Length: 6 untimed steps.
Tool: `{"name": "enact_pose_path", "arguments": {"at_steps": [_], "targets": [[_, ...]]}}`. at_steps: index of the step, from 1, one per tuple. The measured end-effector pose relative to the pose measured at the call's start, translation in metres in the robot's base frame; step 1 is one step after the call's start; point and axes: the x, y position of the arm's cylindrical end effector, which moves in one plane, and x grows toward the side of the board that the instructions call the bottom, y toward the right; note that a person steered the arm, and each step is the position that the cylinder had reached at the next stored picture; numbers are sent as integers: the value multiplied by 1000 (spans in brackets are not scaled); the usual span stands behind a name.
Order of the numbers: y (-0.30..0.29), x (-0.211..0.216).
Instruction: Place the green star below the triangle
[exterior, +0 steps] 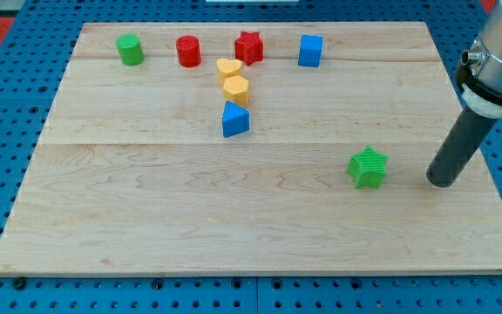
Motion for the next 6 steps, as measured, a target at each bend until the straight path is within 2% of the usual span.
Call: {"name": "enact_pose_path", "arguments": {"at_steps": [3,6], "targets": [[-21,-16],[-101,-16]]}}
